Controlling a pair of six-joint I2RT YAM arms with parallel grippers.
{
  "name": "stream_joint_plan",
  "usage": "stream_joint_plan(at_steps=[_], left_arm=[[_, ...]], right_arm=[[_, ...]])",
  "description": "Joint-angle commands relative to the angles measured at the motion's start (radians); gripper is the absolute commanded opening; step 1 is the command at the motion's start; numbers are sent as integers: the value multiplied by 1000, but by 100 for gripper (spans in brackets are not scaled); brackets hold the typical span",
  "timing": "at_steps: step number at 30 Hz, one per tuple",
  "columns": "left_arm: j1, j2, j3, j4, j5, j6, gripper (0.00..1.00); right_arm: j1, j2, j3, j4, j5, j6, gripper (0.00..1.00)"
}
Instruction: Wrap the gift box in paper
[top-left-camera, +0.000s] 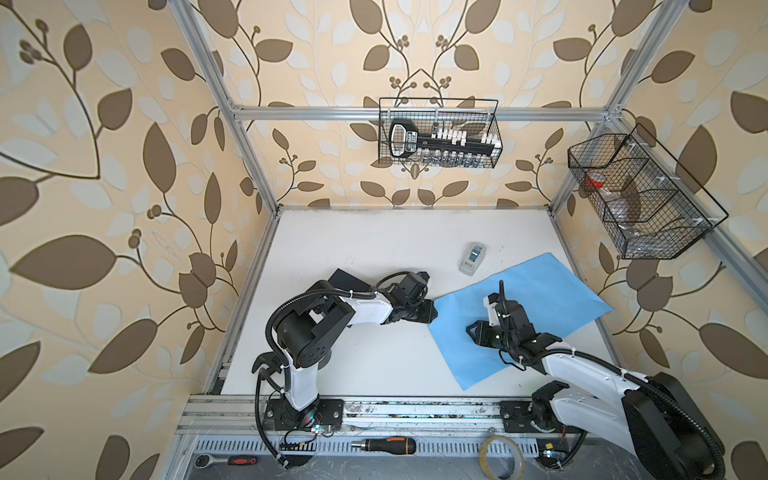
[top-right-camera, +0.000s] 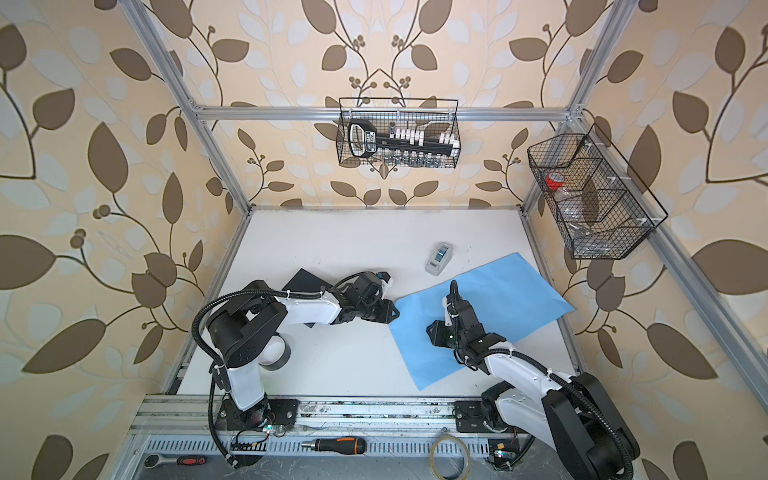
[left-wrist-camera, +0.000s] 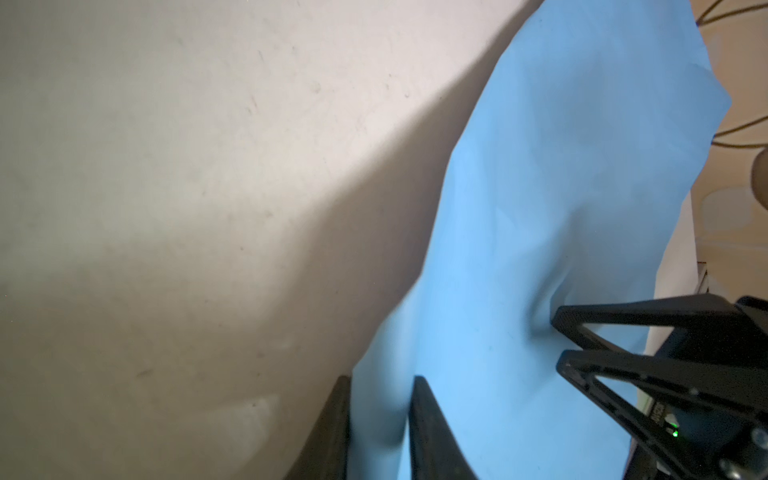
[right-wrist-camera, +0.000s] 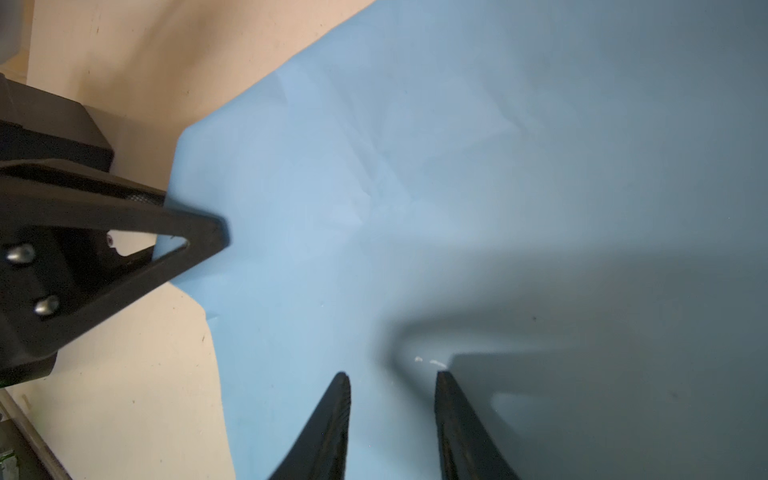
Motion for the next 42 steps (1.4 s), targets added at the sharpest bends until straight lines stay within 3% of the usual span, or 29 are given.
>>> stream_joint_plan(at_steps=[1,7,9,16,20,28,33,39,42], left_arm=[[5,-40,13,-8,5,74,11],[82,-84,169,-439,0,365,8],[108,-97,221,-579,-71,467,7],[157,-136,332,-806,-176,762,10],[220,-119,360,-838,-218,847,10],[298,-33,465,-850,-290,861,16],[320,-30,502,-808,-288,821,45],[390,-263,360,-640,-240,603,68],[463,-460,184,-544,-315,406,83]], right_arm=[[7,-24,-1,7,-31,4,37],[10,-132,48,-98,-39,-80,44],[12,-159,66,-130,-19,-99,46],[11,-142,173,-219,42,-158,51],[5,-116,225,-230,101,-179,53],[-10,-21,276,-194,122,-190,54],[33,63,265,-122,118,-162,53],[70,202,257,-16,53,-133,51],[96,229,268,9,24,-149,47]])
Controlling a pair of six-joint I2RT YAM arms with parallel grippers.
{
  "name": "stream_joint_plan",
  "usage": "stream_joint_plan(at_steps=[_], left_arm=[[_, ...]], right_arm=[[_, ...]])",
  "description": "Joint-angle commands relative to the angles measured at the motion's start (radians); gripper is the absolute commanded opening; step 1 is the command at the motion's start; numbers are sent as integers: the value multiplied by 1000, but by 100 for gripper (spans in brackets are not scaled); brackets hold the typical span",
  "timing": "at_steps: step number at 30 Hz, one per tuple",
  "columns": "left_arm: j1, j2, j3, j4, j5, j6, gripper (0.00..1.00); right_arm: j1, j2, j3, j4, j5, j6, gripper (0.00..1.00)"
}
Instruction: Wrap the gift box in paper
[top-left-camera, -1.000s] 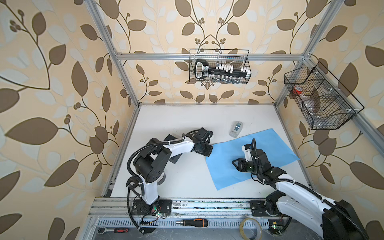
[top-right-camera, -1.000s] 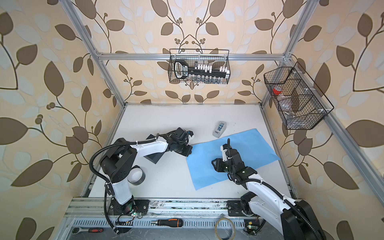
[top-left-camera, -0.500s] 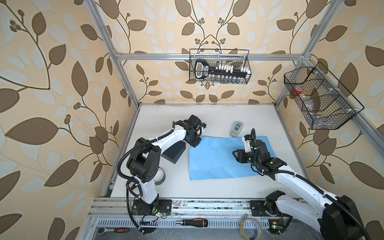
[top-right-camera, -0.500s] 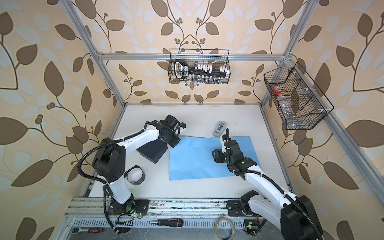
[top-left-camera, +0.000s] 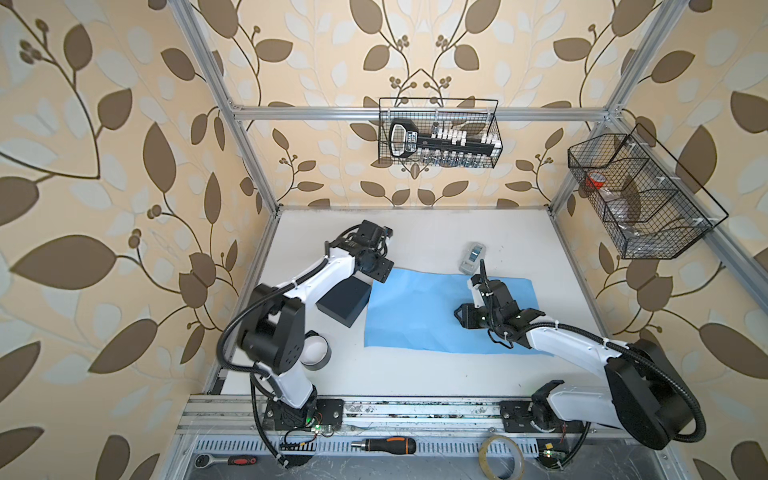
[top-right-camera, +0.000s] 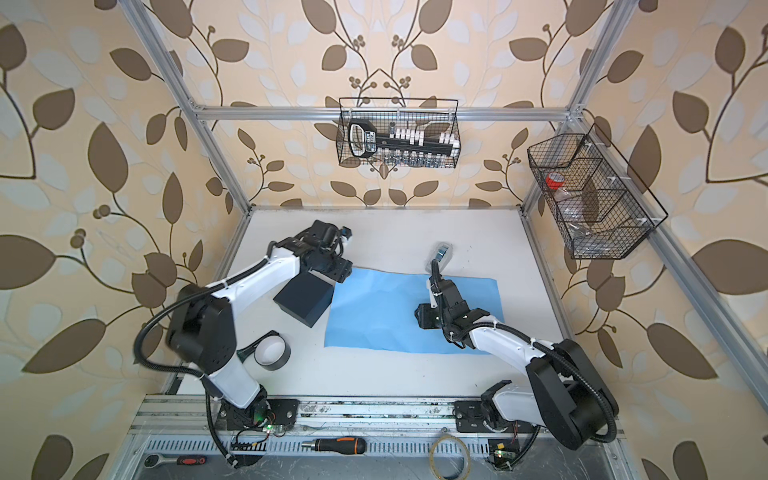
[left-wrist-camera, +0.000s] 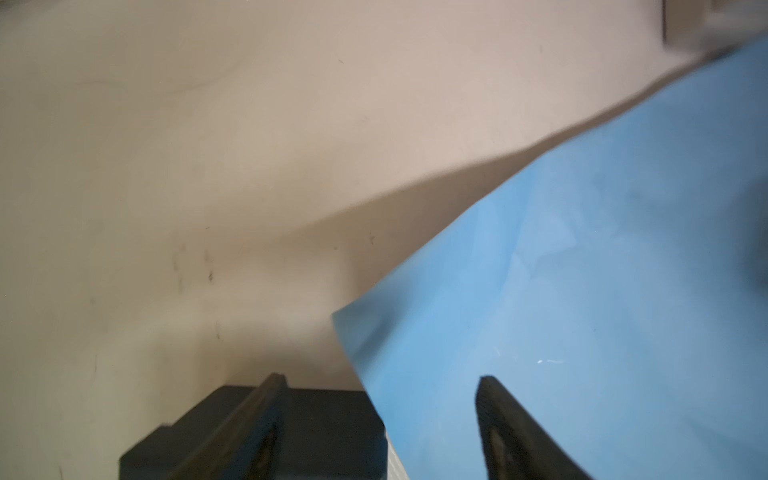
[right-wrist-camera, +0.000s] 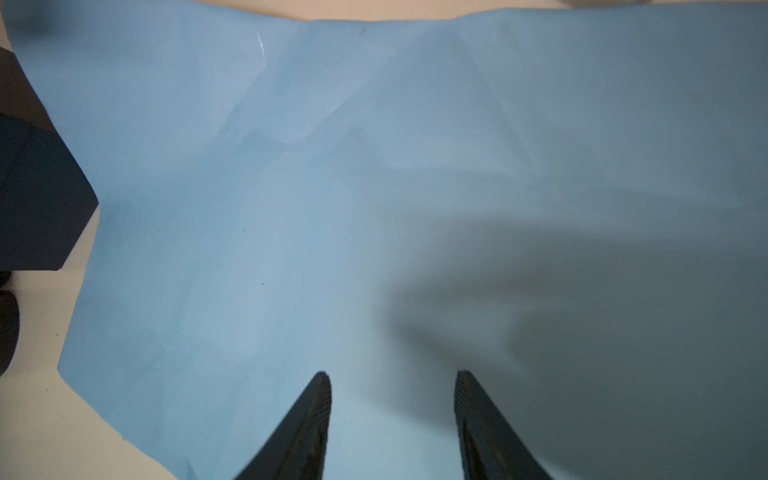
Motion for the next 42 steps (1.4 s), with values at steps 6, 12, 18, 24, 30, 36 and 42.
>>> stream_joint_plan(at_steps=[6,12,18,24,30,36,42], left_arm=[[281,-447,-373,168,3,-578,91],[299,-621,-567,186,27,-754,94],[312,-661,-604,88,34,-805,99],[338,-664,-643,117,103,-811,98],[400,-623,-679,192,196,-829,92],[434,-562,-712,285,280,-850,83],[475,-513,-709,358,276,-874,79]], right_arm=[[207,28,109,212,-83,-63,64],[343,233,339,280,-71,-59,90],[399,471,596,282,-96,-33,91],[402,651,791,248,-111,-27,86],[382,768,911,193,-114,-36,85],[378,832,964,157,-137,-37,85],[398,837,962,180,-205,1,81]])
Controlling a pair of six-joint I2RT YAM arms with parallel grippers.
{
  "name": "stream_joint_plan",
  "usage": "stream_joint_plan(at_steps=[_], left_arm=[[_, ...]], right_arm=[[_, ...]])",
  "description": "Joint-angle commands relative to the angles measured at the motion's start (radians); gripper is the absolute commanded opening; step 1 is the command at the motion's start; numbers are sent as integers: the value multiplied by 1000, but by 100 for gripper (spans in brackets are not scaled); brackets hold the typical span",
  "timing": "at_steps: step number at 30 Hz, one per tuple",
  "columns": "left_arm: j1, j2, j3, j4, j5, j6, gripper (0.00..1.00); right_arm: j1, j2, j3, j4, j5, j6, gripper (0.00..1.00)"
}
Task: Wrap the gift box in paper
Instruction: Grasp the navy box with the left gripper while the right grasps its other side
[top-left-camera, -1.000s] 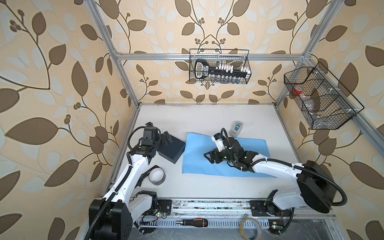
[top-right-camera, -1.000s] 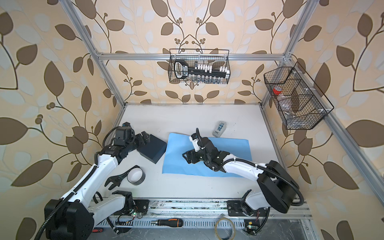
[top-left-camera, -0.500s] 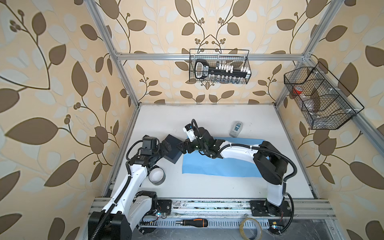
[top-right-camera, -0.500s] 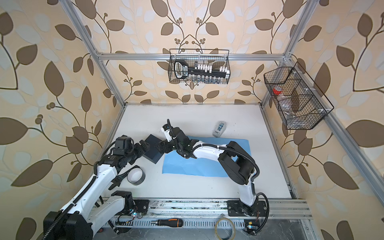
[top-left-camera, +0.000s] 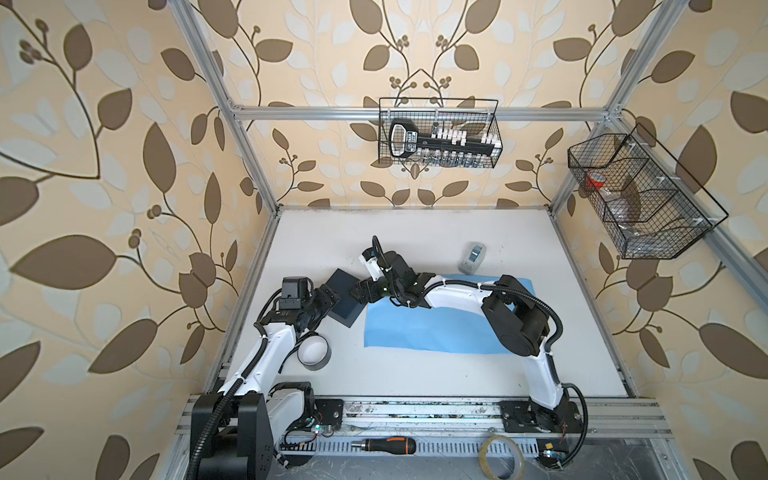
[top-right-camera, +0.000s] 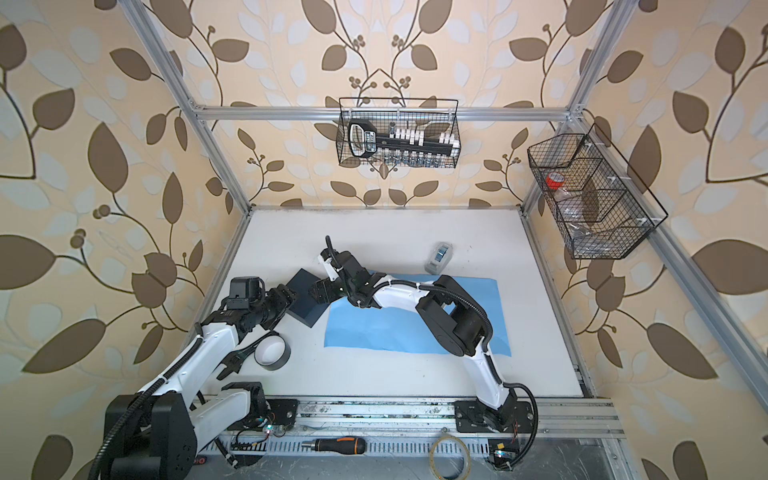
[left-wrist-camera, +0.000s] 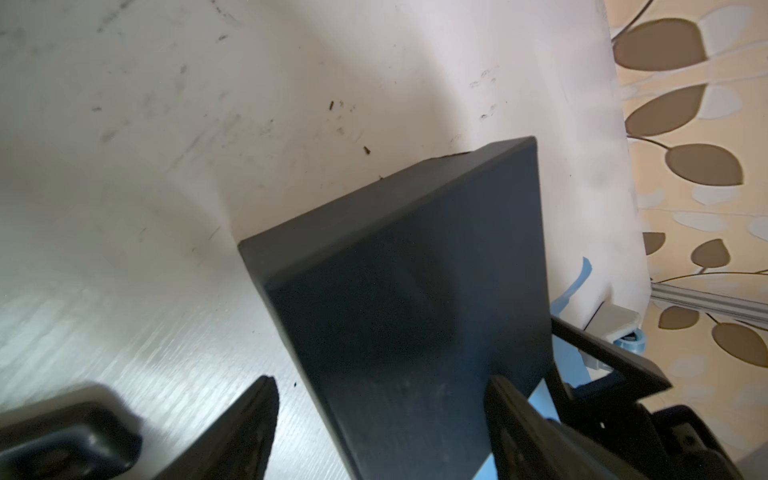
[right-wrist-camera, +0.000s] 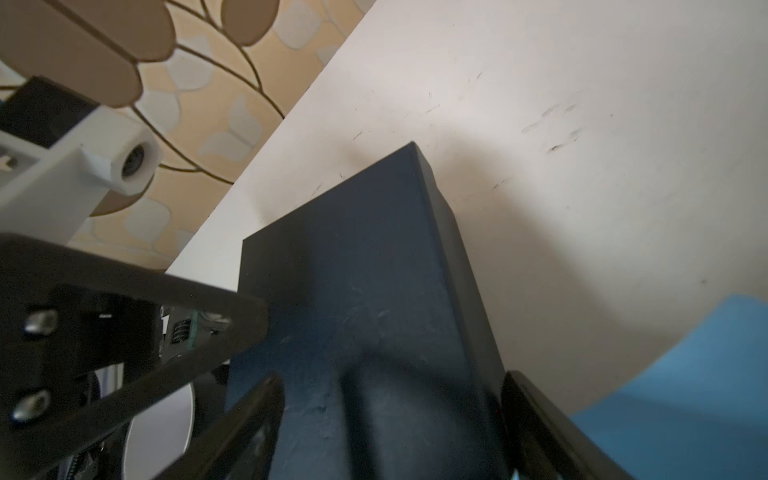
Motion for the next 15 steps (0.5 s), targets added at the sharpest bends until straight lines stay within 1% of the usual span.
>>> stream_joint_plan(at_steps=[1,4,6,8,10,12,15], left_arm=[[37,35,12,94,7,-21,79],[79,106,67,124,-34,-18,79],[103,153,119,97,-68,11,84],[110,169,154,41,-110,44,89],[111,152,131,33,-149,51,92],[111,131,89,63,-131,48,93],[111,135,64,74,-37,47,94]], right_arm=[[19,13,21,20,-76,35,81],[28,10,18,57,-135,76,78],[30,-4,7,75,-154,96,78],[23,-21,-5,49,-111,99,78],[9,-20,-5,14,-54,111,79],[-2,0,6,-6,-22,129,82],[-6,43,40,-6,-43,149,85]])
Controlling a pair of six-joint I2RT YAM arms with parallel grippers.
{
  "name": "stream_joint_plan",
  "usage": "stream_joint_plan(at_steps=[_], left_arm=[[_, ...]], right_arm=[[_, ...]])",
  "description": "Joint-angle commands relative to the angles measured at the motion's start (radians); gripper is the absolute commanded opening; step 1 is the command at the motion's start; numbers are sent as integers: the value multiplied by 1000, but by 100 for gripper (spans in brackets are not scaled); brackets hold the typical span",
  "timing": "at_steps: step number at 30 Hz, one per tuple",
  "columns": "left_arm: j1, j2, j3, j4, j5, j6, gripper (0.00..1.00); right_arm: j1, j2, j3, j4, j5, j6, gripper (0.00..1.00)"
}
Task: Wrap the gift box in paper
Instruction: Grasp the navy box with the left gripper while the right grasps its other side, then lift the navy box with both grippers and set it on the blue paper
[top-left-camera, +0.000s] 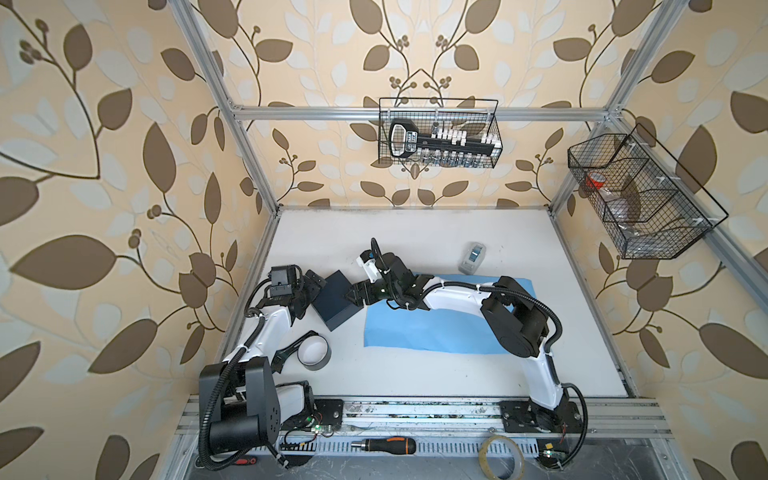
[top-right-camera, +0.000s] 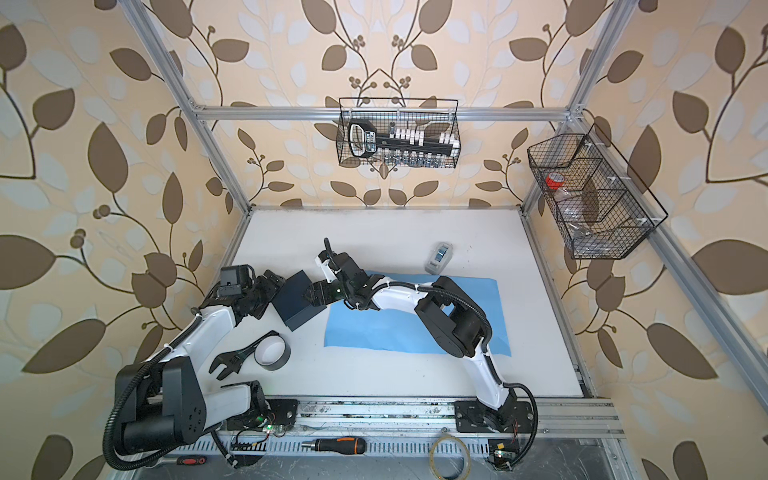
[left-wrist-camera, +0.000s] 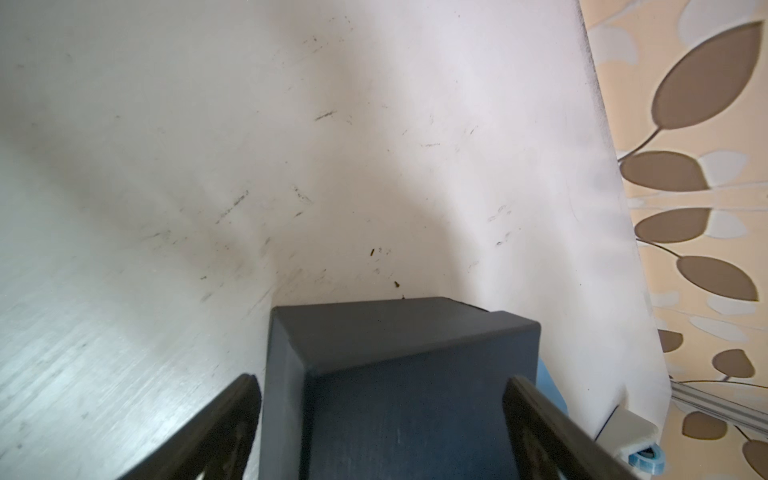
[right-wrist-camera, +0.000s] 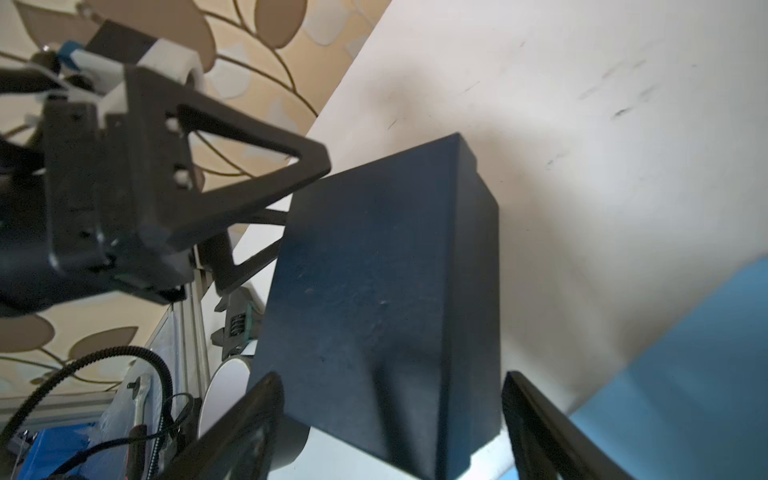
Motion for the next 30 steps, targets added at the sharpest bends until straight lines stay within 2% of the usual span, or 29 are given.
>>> stream_joint_plan(at_steps=[1,4,8,16,26,30], left_arm=[[3,-15,-34,6,72,25,93],[2,-48,-76,26,128,12,93],[1,-83,-114,28,129,16,93],[-25,-21,-127,98,243,28,83],[-119,-27,-50,103,334,18,77],[-160,-74,-4,49,316,24,76]], right_arm=[[-9,52,50,-22,6,35,85],[-9,84,76,-16,-21,46,85],[-7,127,110,-6,-63,73,82],[3,171,142,56,-142,151,75],[3,88,107,119,-208,215,64],[2,34,72,148,-249,228,60]])
